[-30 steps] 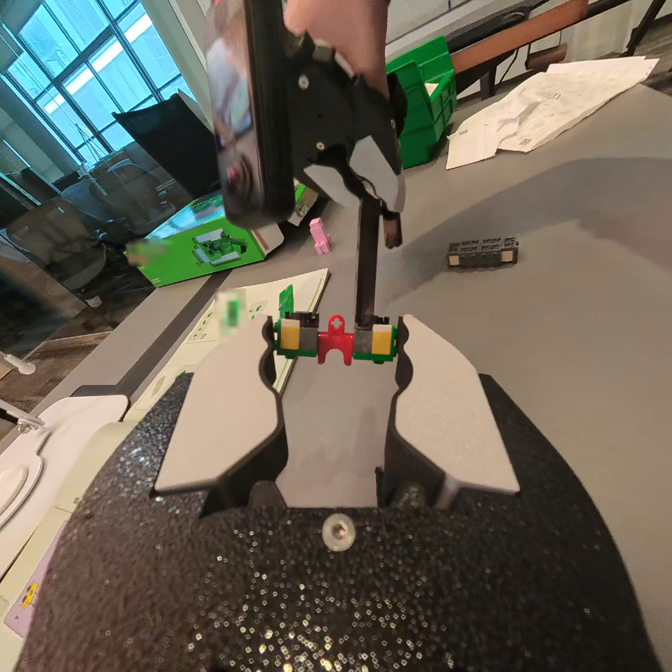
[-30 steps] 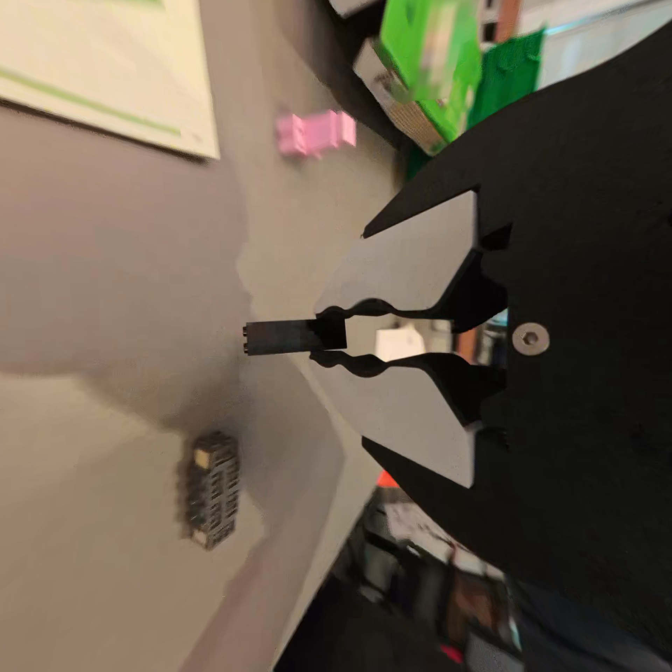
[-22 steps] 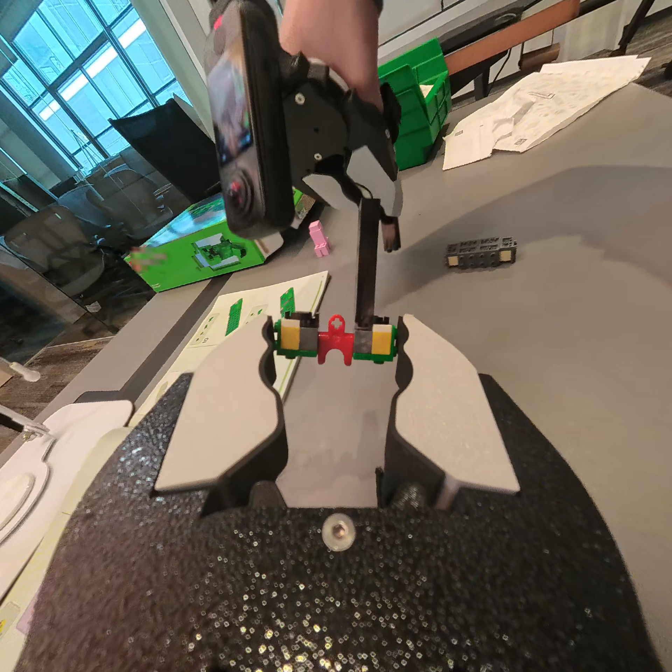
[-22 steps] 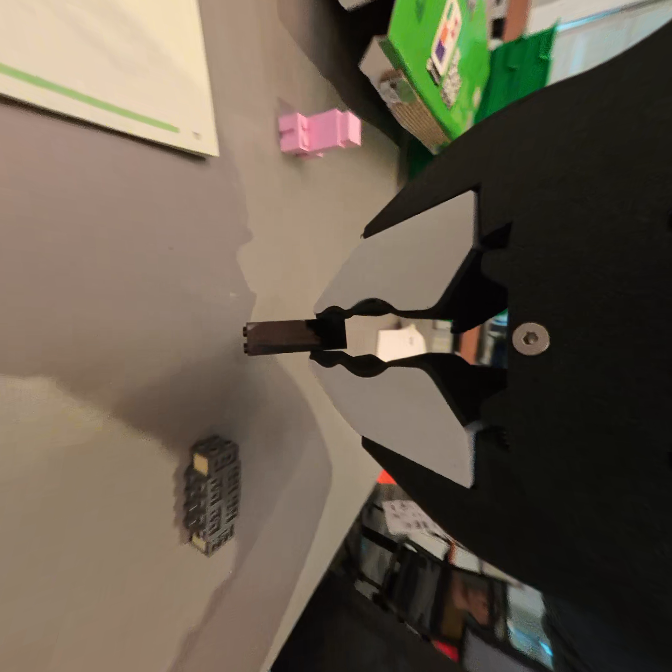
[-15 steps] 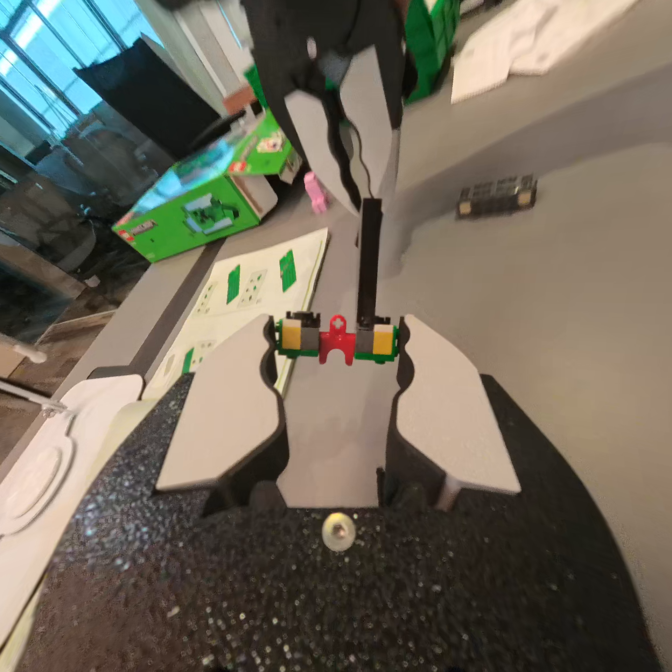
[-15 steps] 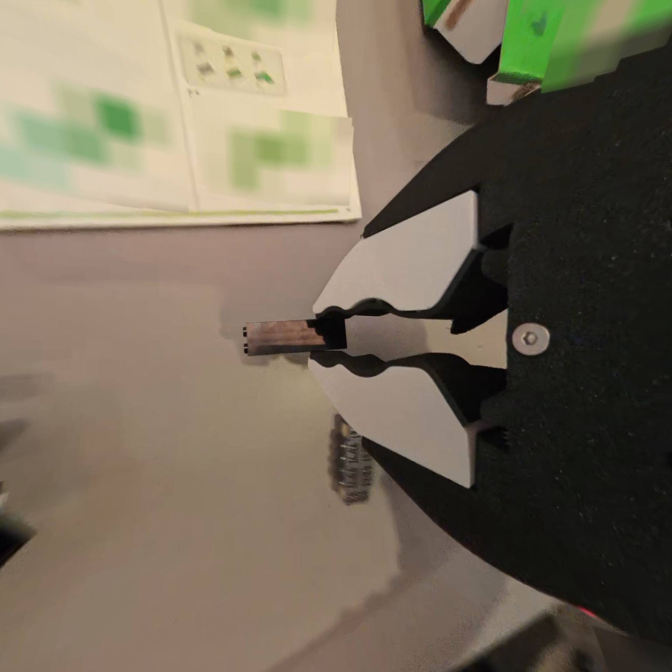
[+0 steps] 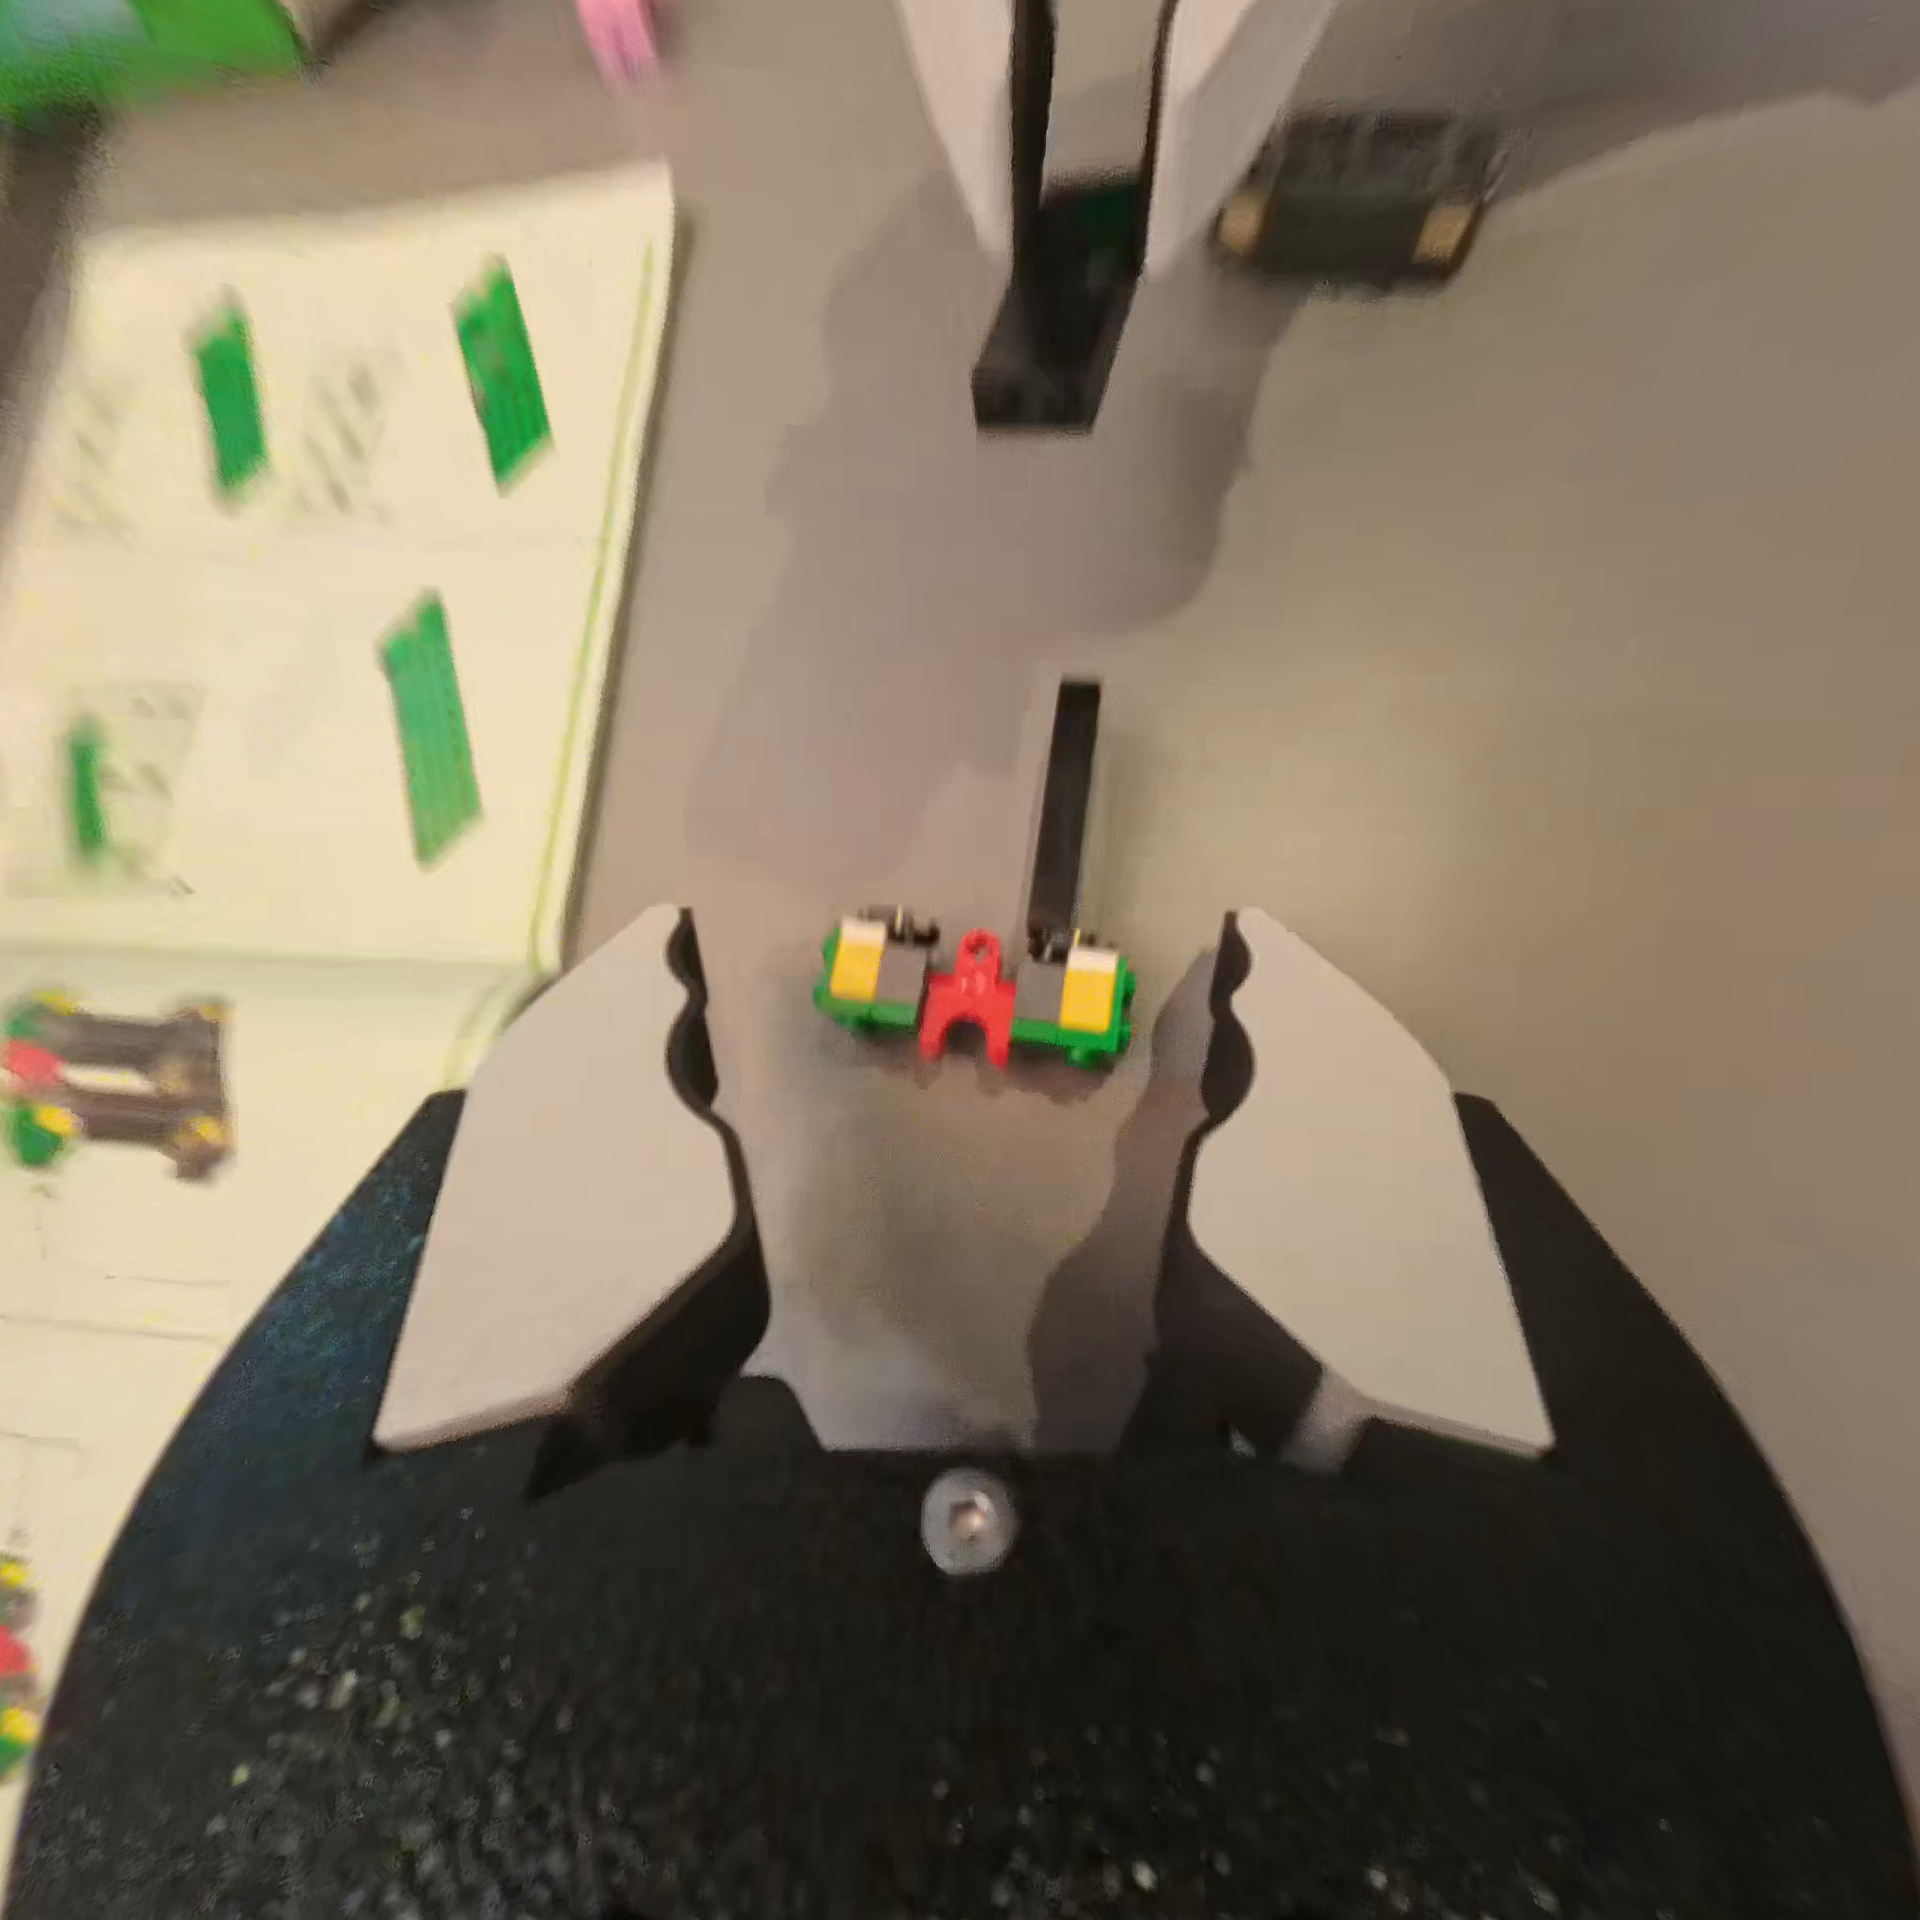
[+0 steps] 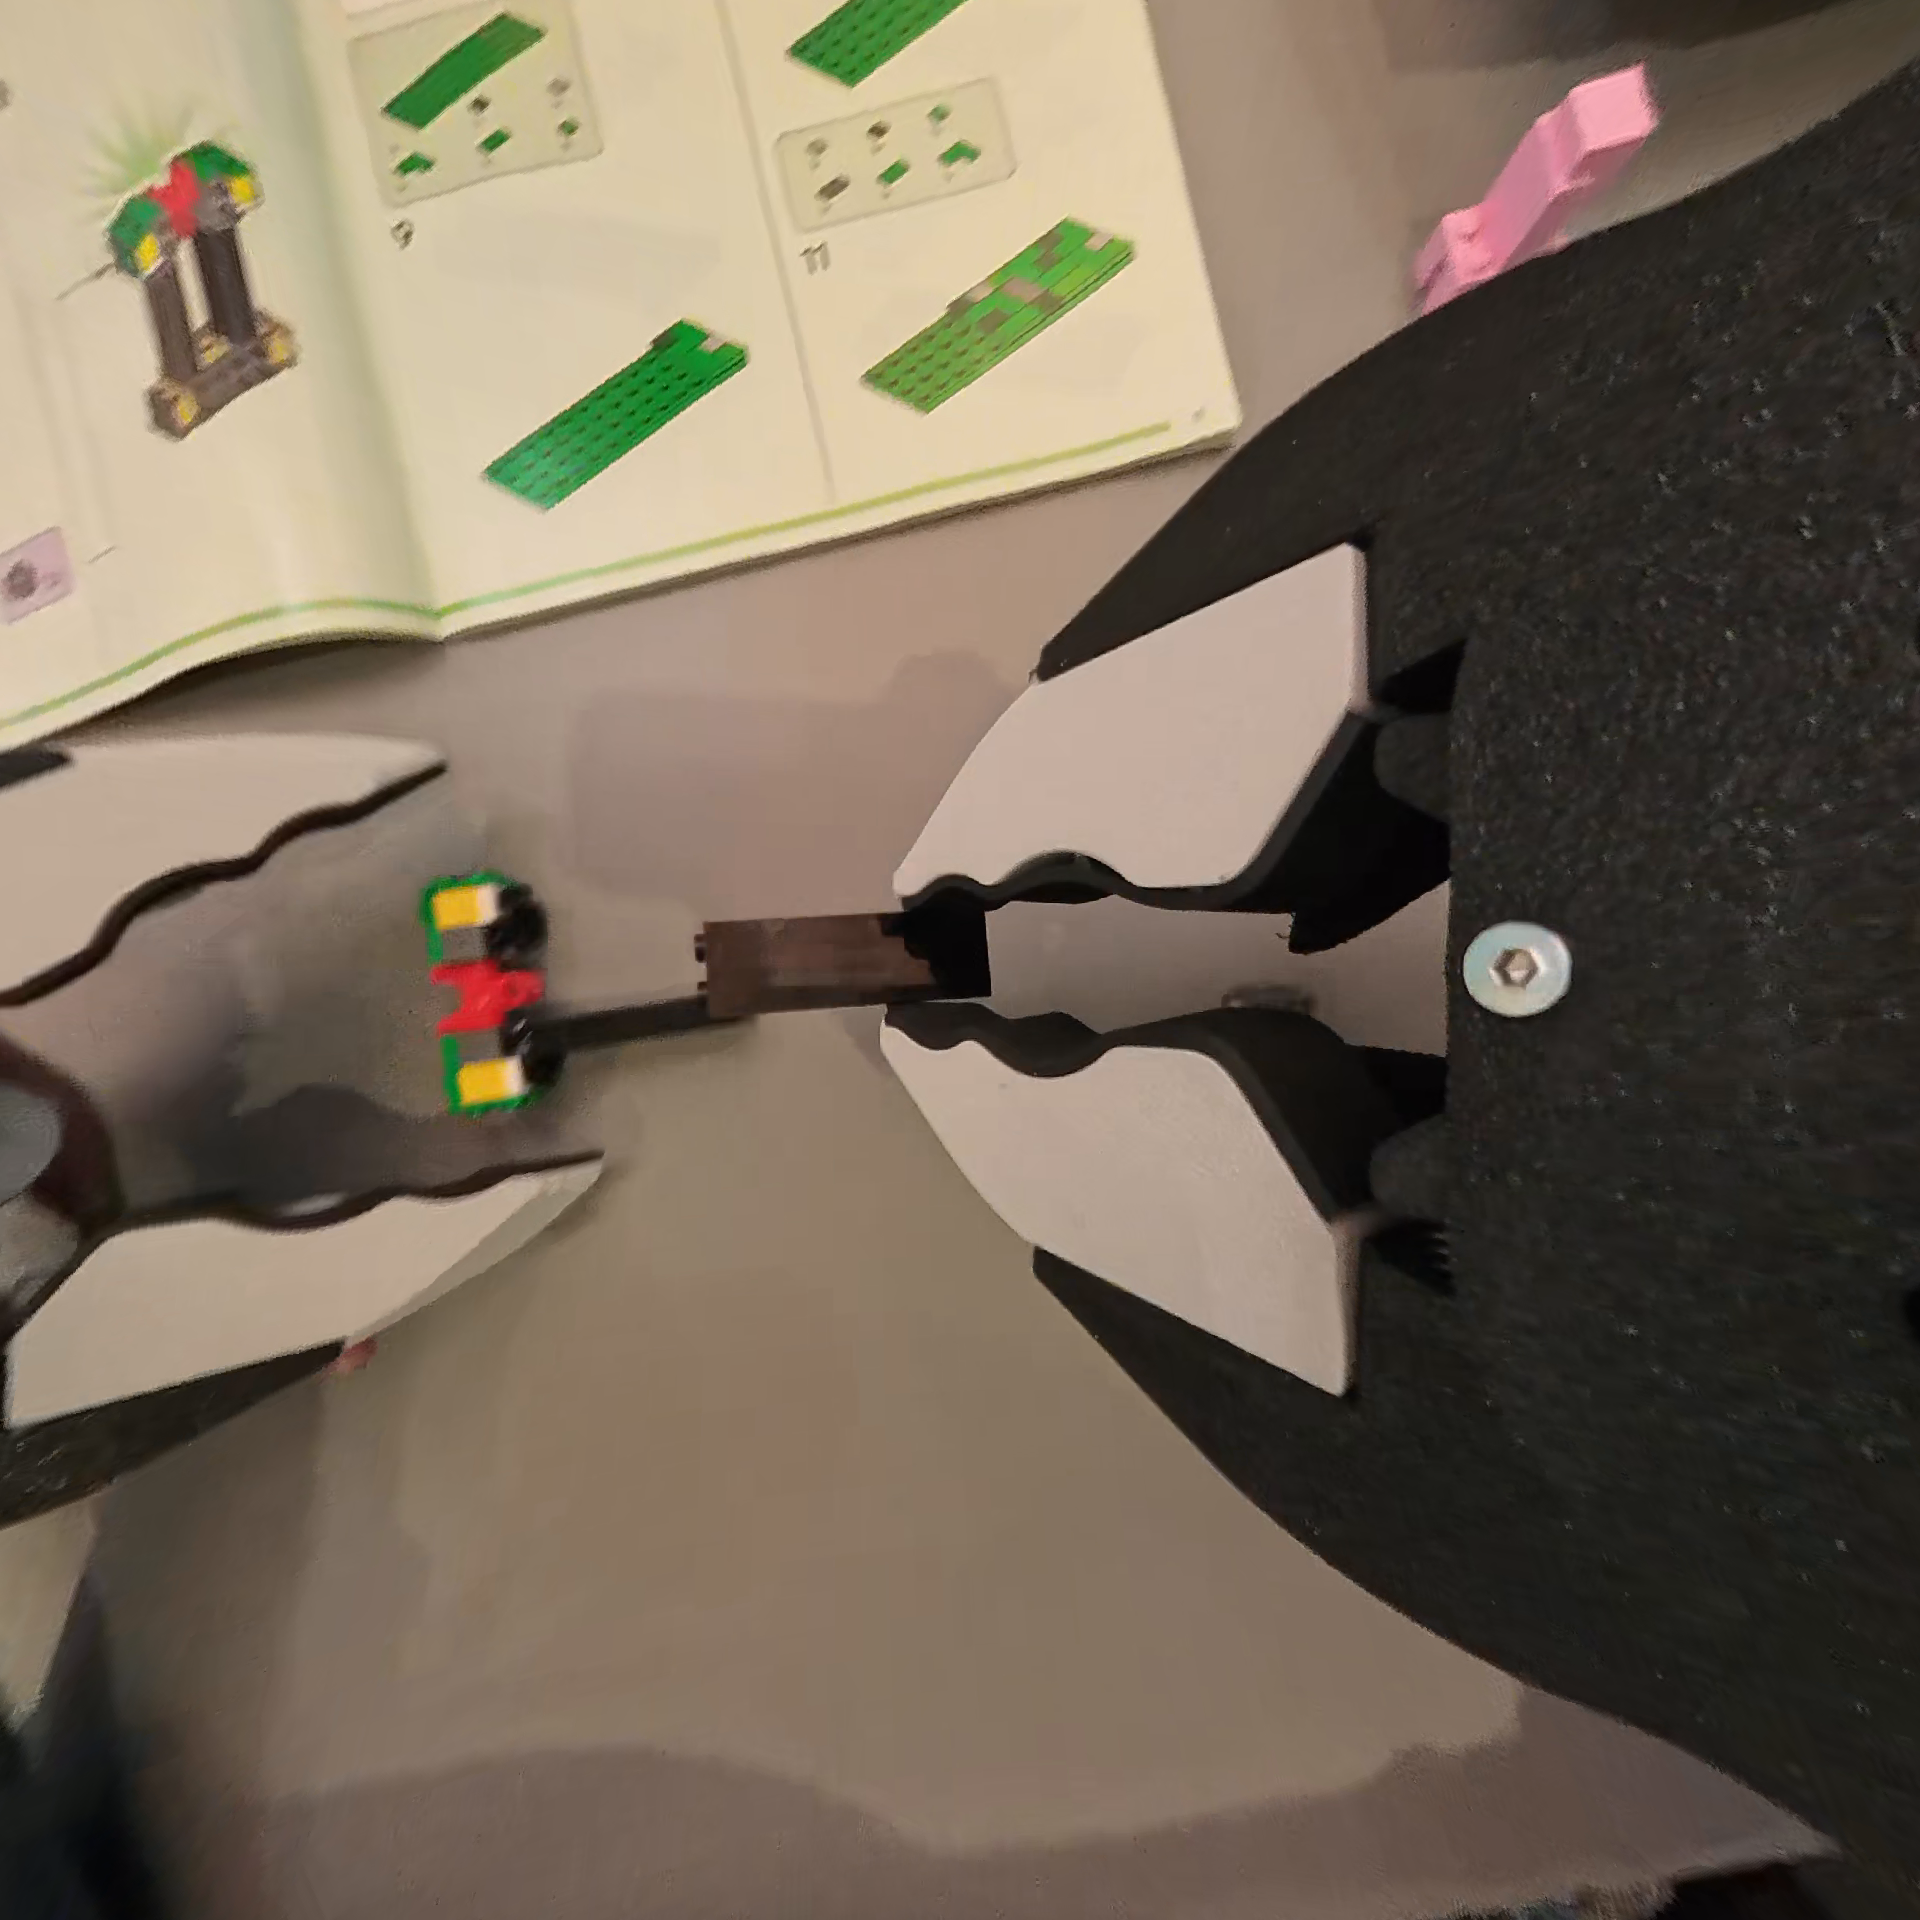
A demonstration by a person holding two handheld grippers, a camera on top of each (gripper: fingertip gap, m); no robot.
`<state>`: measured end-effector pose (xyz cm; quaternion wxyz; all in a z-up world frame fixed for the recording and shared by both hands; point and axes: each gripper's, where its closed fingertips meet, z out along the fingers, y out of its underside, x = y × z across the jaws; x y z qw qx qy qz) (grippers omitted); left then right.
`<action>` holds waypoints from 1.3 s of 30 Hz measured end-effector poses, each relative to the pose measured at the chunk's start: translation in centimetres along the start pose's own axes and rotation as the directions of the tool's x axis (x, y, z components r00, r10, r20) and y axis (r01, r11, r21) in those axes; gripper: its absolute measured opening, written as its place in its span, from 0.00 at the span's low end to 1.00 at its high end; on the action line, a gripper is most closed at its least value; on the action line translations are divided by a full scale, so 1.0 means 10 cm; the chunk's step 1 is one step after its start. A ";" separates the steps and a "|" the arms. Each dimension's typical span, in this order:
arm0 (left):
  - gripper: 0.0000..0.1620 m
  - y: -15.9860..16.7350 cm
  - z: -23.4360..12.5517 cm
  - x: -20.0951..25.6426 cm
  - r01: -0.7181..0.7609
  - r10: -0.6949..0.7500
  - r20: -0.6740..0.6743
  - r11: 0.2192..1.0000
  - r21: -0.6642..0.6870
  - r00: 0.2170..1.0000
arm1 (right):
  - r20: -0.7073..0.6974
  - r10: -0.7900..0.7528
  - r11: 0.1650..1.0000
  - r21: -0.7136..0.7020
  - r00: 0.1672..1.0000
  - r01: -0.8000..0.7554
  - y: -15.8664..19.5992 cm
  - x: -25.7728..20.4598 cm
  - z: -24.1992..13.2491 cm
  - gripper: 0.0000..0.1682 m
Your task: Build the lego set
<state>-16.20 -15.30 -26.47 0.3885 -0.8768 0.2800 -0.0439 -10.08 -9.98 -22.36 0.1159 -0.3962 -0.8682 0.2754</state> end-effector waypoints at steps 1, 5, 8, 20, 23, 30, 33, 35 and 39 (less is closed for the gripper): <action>0.54 -0.14 -0.04 0.02 -0.062 0.060 0.033 0.995 0.075 0.998 | 0.041 0.006 1.000 0.013 0.999 -0.007 -0.05 -0.07 -0.01 0.10; 0.36 -0.70 -0.27 0.23 -0.411 0.357 0.226 0.871 0.269 0.906 | 0.210 0.070 0.995 0.050 0.975 -0.082 -0.22 -0.29 -0.05 0.10; 0.24 -0.86 -0.30 0.34 -0.547 0.467 0.312 0.798 0.254 0.827 | 0.305 0.088 0.991 0.073 0.948 -0.116 -0.32 -0.40 -0.10 0.10; 0.05 -1.11 -0.50 0.35 -0.109 0.076 0.081 0.809 0.578 0.994 | -0.113 -0.237 0.895 0.361 0.965 0.262 -0.49 -0.35 -0.36 0.26; 0.05 -1.14 -0.51 0.38 -0.004 0.032 -0.037 0.796 0.606 0.999 | -0.299 -0.330 0.841 0.338 0.895 0.423 -0.52 -0.36 -0.37 0.18; 0.05 -1.19 -0.38 0.48 0.025 0.033 -0.087 0.809 0.587 0.996 | -0.178 -0.345 0.811 0.437 0.921 0.388 -0.49 -0.46 -0.42 0.05; 0.15 -1.13 -0.35 0.49 0.061 -0.004 -0.104 0.835 0.547 0.995 | -0.207 -0.354 0.778 0.476 0.912 0.410 -0.48 -0.46 -0.45 0.05; 0.08 -1.10 -0.36 0.48 0.048 0.002 -0.089 0.835 0.548 0.996 | -0.214 -0.353 0.759 0.503 0.911 0.412 -0.48 -0.47 -0.49 0.05; 0.05 -1.09 -0.38 0.47 -0.038 0.052 -0.009 0.827 0.560 0.999 | -0.199 -0.340 0.755 0.525 0.919 0.393 -0.49 -0.48 -0.49 0.05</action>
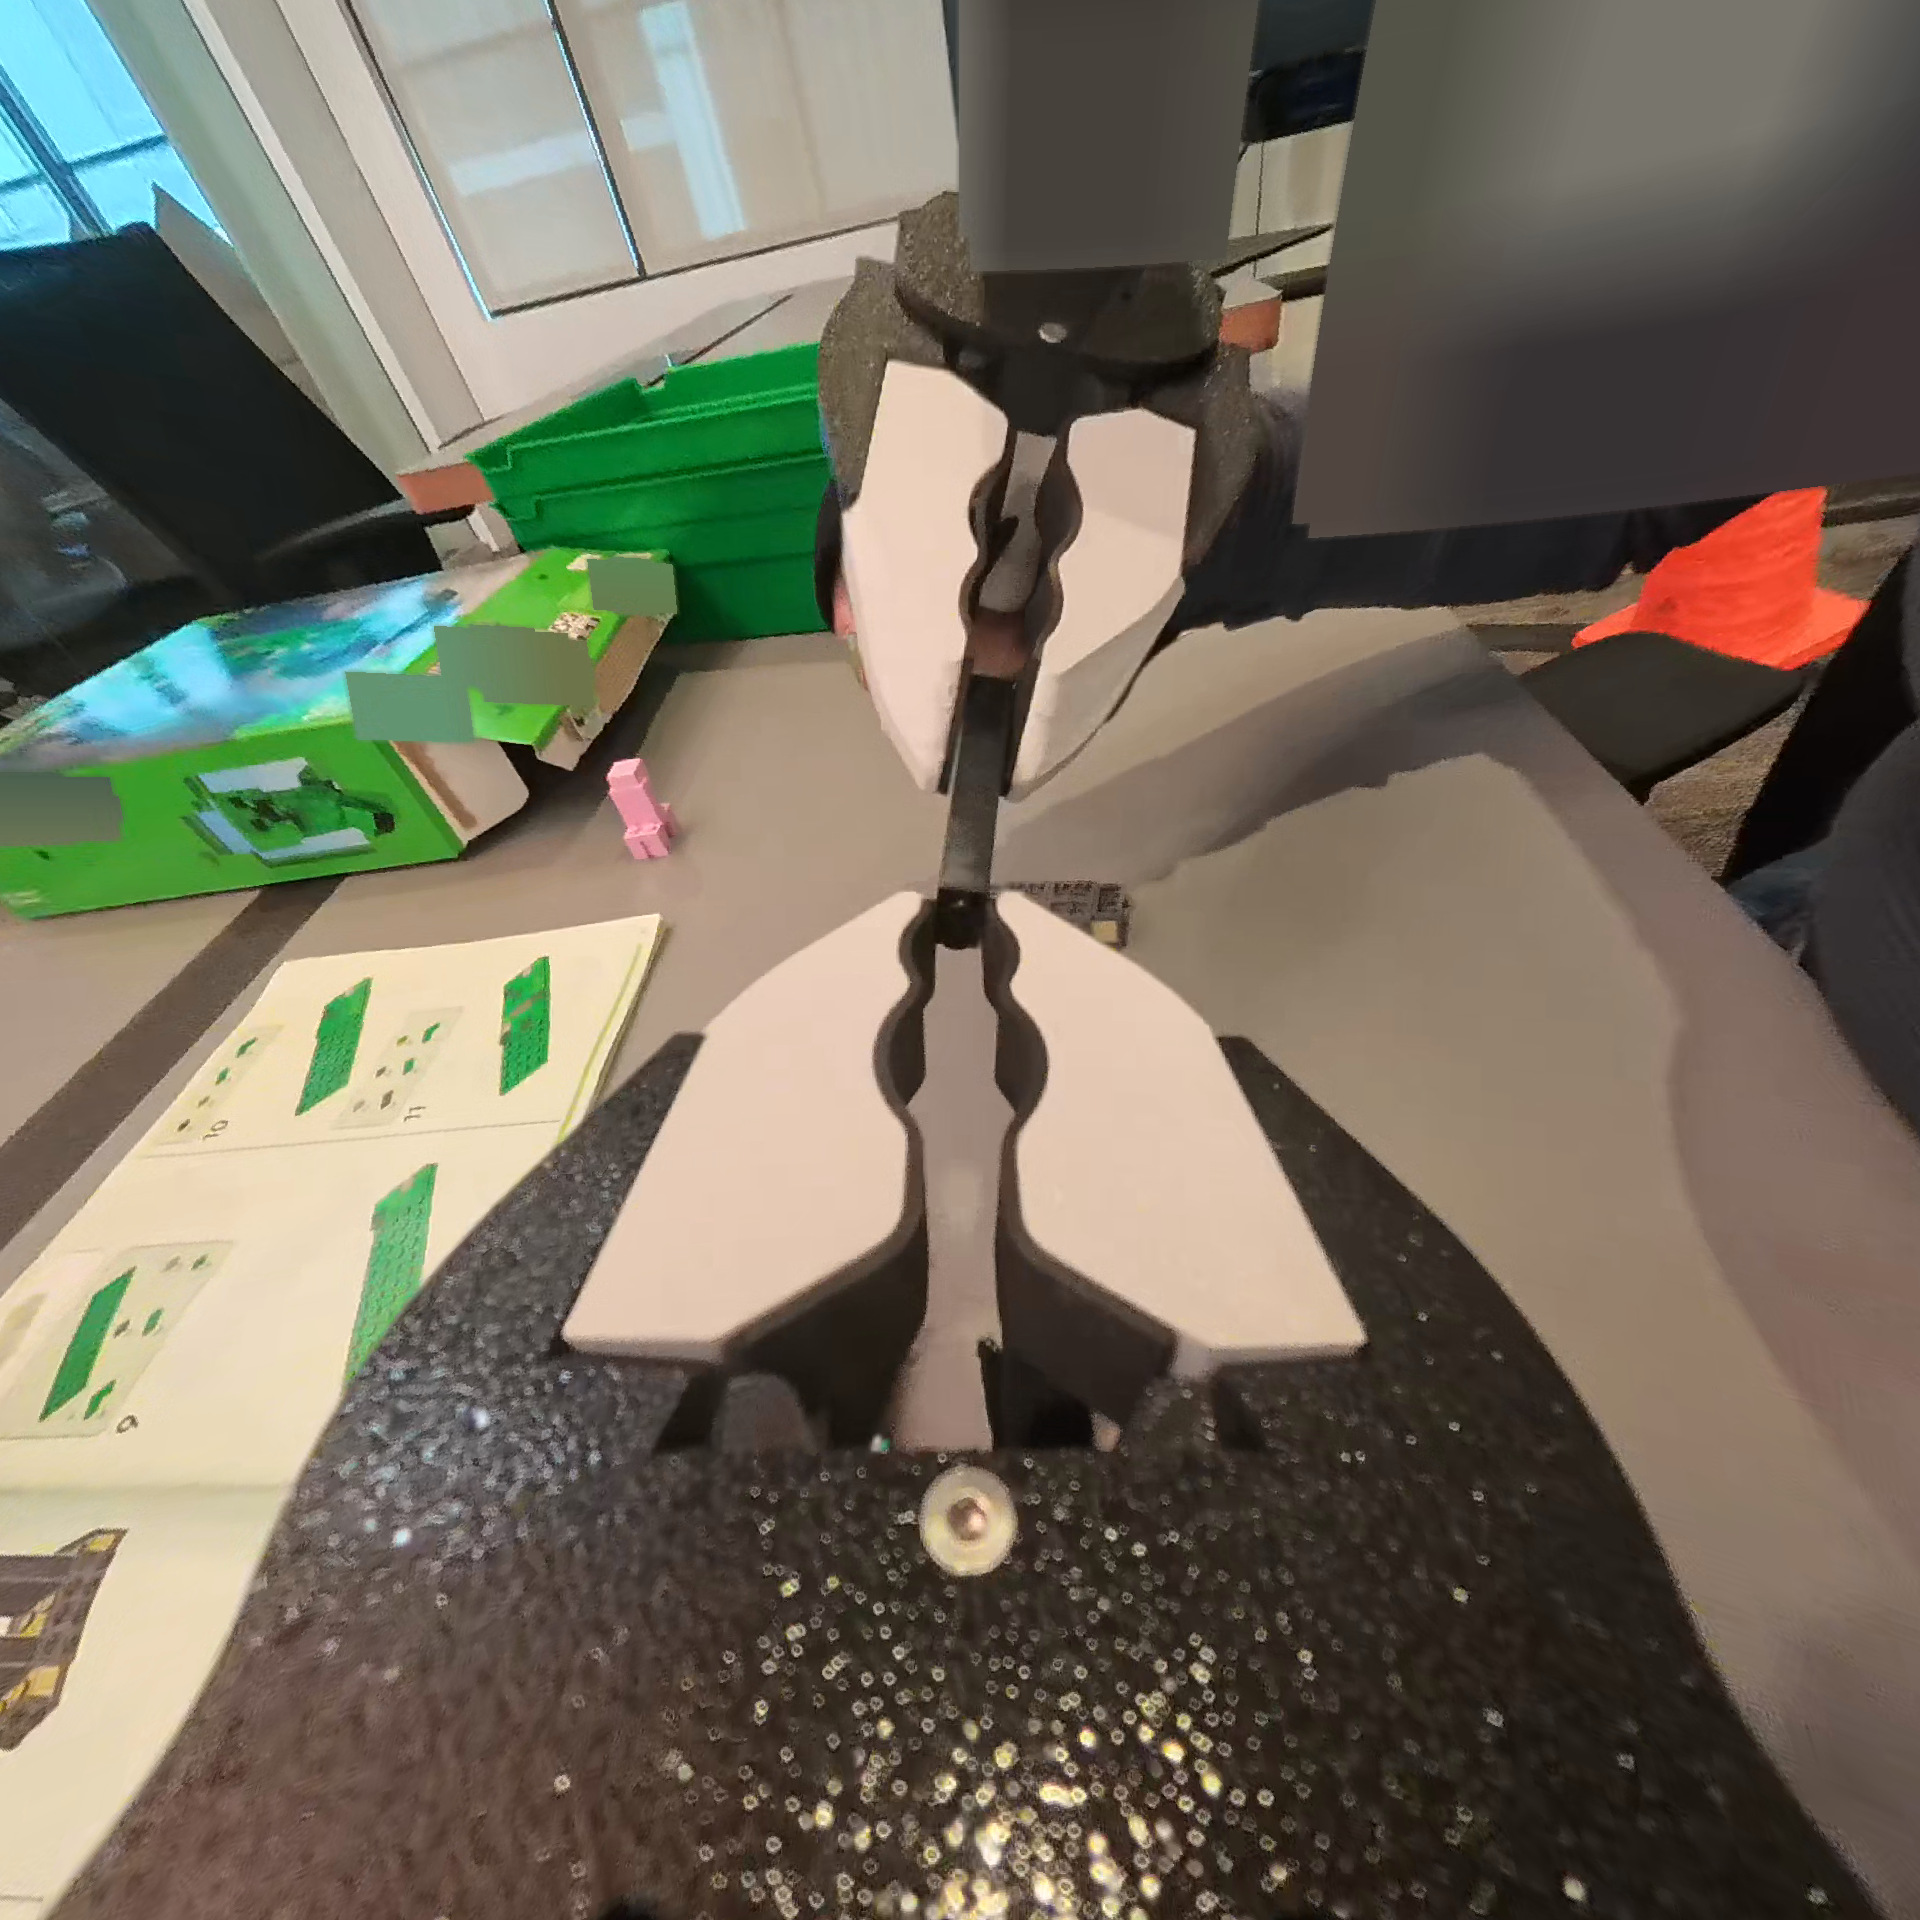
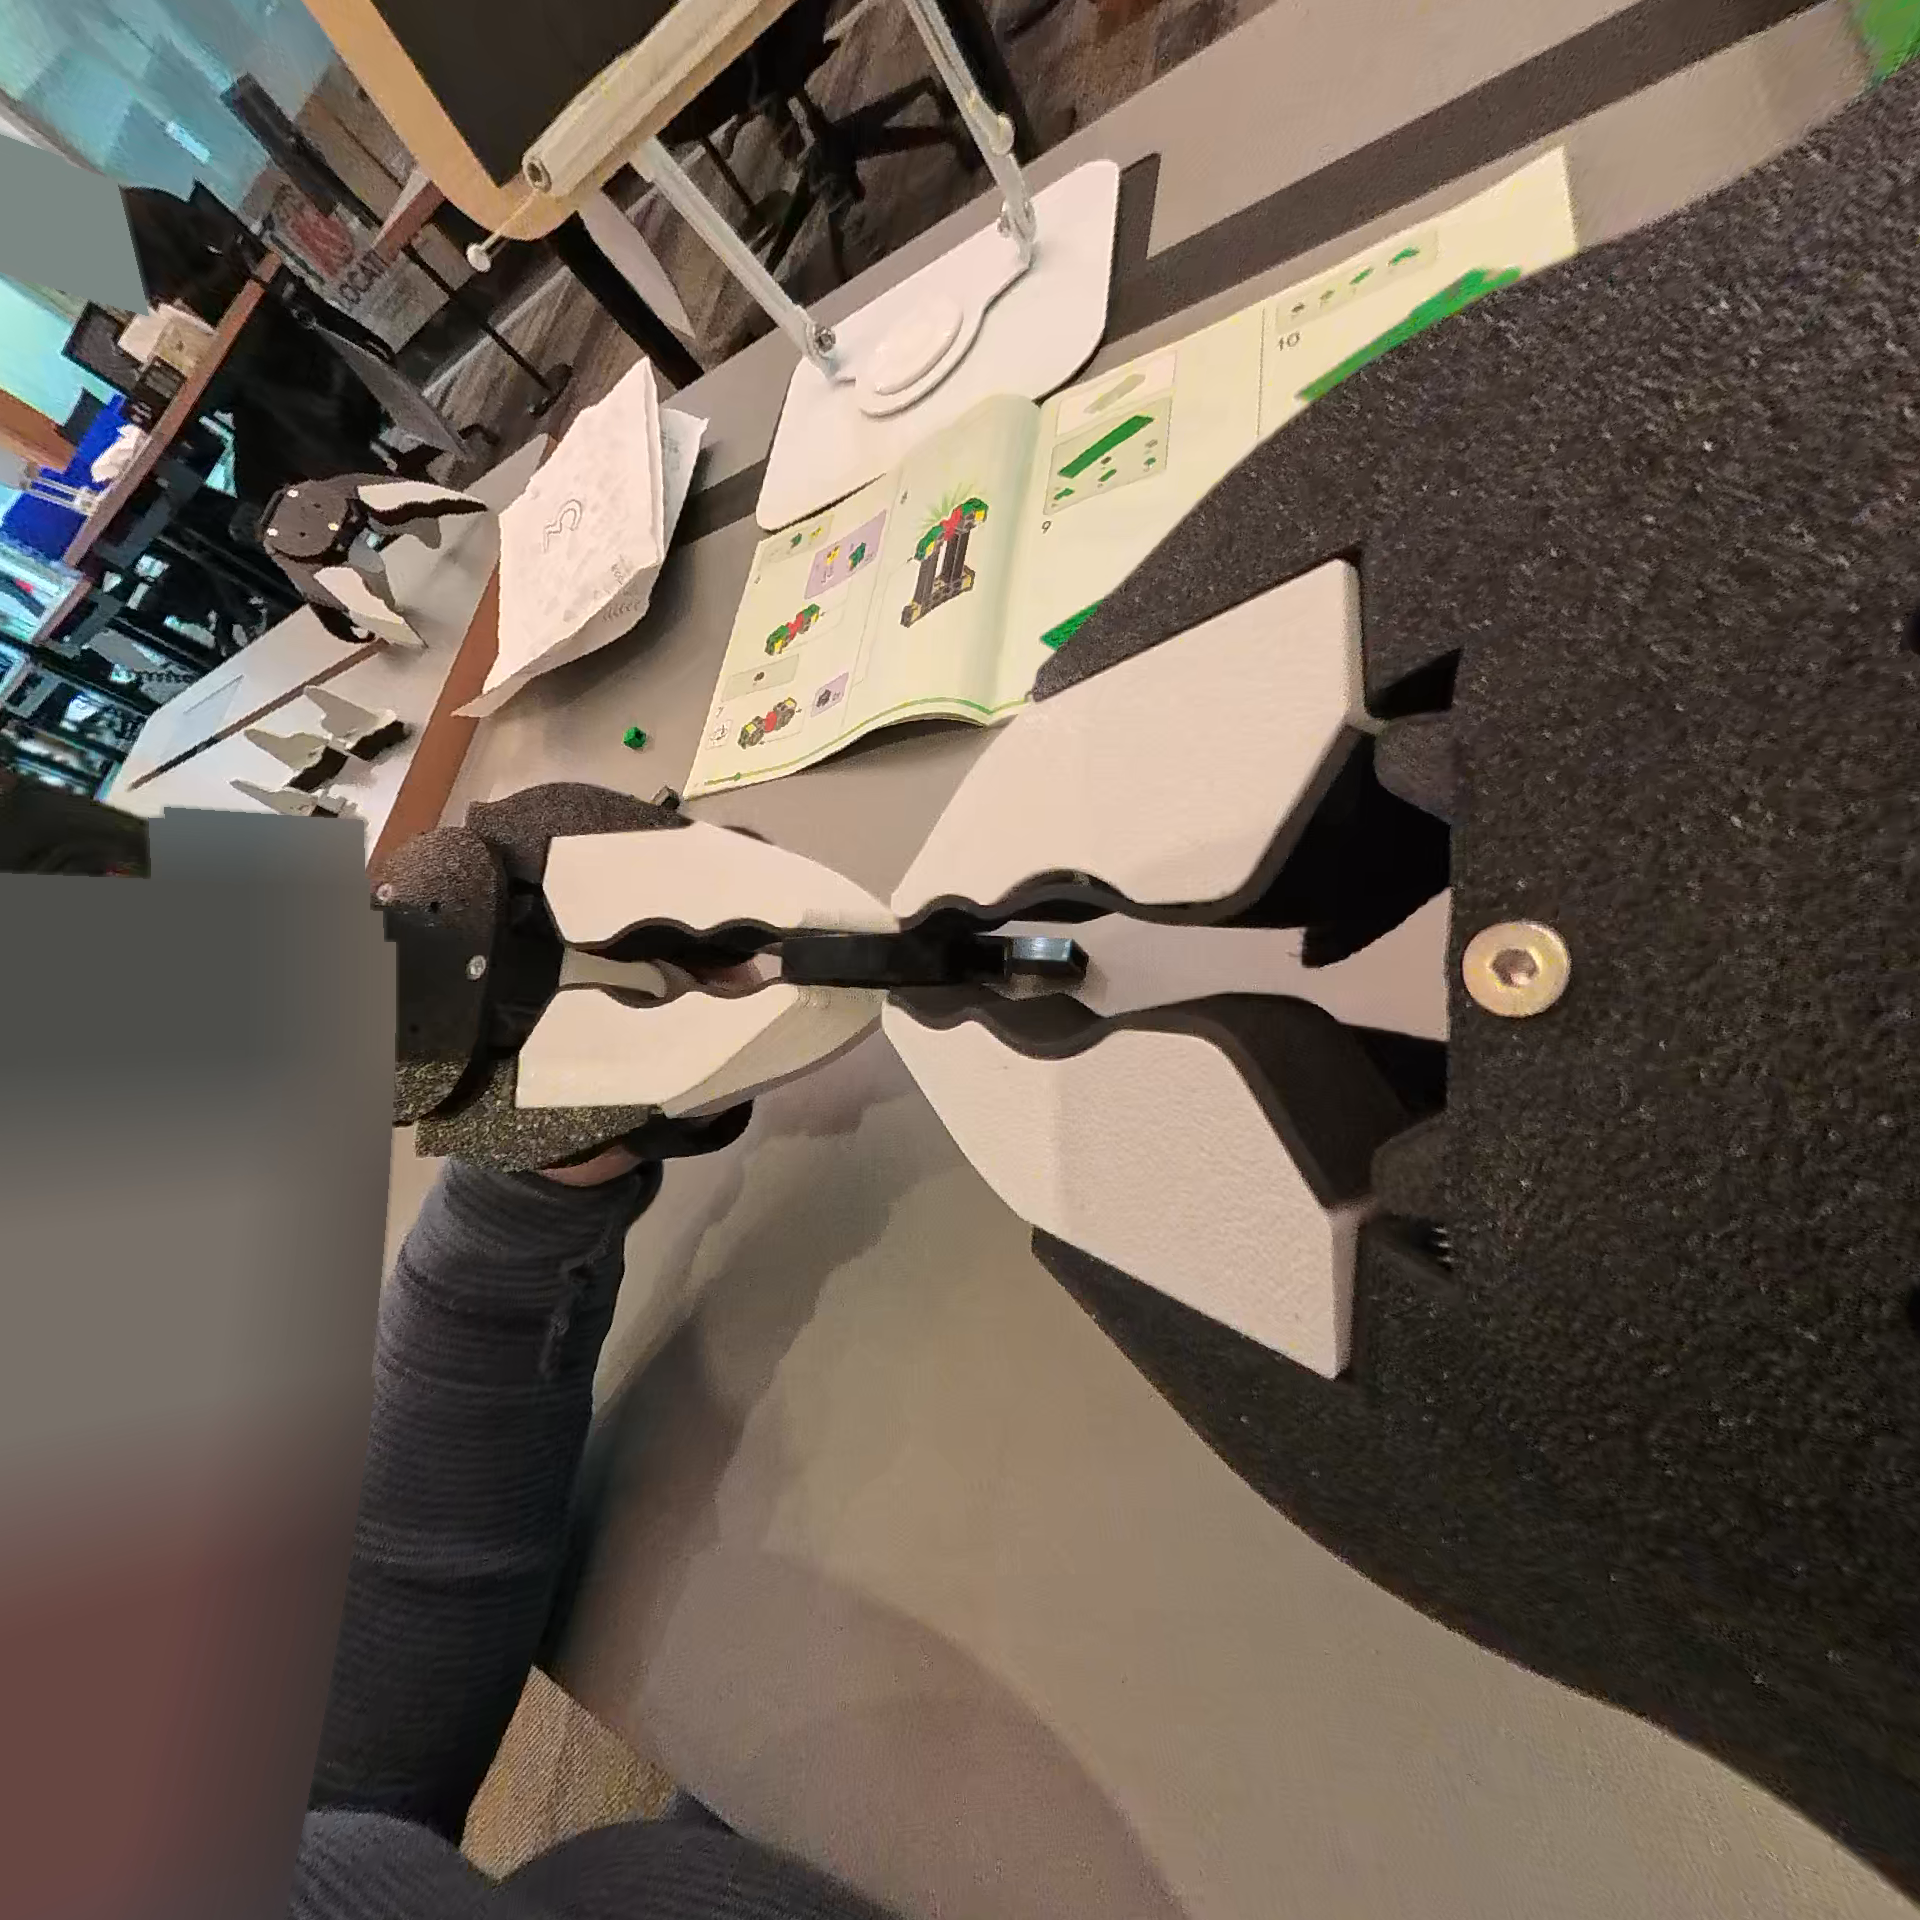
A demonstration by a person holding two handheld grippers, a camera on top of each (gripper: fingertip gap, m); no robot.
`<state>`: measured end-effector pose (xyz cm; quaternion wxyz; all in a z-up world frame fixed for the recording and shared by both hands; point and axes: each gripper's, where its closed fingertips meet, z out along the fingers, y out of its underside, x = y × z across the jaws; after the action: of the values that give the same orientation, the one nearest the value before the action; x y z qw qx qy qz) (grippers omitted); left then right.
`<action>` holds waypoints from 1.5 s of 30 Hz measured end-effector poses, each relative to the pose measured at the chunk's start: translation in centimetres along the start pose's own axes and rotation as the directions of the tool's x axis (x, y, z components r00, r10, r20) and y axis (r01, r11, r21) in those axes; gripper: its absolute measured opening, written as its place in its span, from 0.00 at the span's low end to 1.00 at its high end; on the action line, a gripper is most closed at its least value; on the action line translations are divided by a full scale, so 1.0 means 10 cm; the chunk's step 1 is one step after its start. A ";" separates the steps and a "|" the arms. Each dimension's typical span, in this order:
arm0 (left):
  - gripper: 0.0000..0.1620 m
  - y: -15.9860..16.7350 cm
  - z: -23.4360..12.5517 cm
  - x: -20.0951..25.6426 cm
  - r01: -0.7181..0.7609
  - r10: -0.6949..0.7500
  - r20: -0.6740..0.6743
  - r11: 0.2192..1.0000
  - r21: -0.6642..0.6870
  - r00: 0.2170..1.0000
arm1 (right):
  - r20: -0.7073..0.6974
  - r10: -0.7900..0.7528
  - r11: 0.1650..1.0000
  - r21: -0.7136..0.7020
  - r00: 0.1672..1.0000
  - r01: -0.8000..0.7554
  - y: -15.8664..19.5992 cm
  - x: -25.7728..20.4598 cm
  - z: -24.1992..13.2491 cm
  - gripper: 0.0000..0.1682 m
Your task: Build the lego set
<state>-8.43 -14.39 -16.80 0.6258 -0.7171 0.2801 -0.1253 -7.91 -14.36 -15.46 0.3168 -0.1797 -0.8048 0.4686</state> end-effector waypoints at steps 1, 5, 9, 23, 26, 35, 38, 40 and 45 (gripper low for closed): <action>0.05 0.01 0.00 0.00 0.010 -0.010 -0.005 1.000 -0.006 1.000 | -0.001 0.011 1.000 0.000 1.000 -0.011 0.01 0.01 0.00 0.05; 0.05 0.03 0.05 0.01 0.023 -0.023 0.003 0.999 -0.027 1.000 | -0.004 -0.017 1.000 0.014 1.000 0.017 0.03 0.02 0.00 0.07; 0.05 0.06 0.08 0.03 0.010 -0.010 0.002 0.999 -0.045 1.000 | 0.044 -0.005 1.000 0.012 0.999 0.005 0.07 -0.03 0.02 0.05; 0.19 0.25 0.04 -0.16 0.106 -0.086 0.113 0.977 -0.183 0.990 | 0.028 -0.036 0.991 -0.125 0.999 0.039 0.34 0.05 0.07 0.05; 0.39 0.55 -0.31 -0.41 0.114 -0.034 0.253 0.945 -0.306 0.967 | 0.004 -0.038 0.989 -0.143 0.999 0.039 0.46 0.15 0.10 0.05; 0.49 1.21 -0.44 -0.44 0.032 -0.044 -0.010 0.843 -0.537 0.999 | 0.028 0.001 0.989 -0.147 1.000 0.003 0.79 0.38 0.39 0.05; 0.49 1.21 -0.35 -0.40 0.008 -0.056 -0.075 0.850 -0.527 0.996 | 0.047 0.024 0.991 -0.136 0.999 -0.018 0.83 0.40 0.45 0.05; 0.49 1.21 -0.32 -0.37 0.024 -0.092 -0.103 0.852 -0.523 0.990 | 0.057 0.038 0.991 -0.131 0.998 -0.030 0.85 0.41 0.48 0.05; 0.41 1.22 -0.28 -0.35 0.086 -0.158 -0.101 0.858 -0.506 0.982 | 0.095 0.081 0.988 -0.139 0.992 -0.067 0.91 0.40 0.55 0.05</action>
<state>-15.70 -15.48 -27.50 0.3887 -0.8603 0.2999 -0.1378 -14.67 -11.02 -23.98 0.2455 -0.2068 -0.8423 0.4329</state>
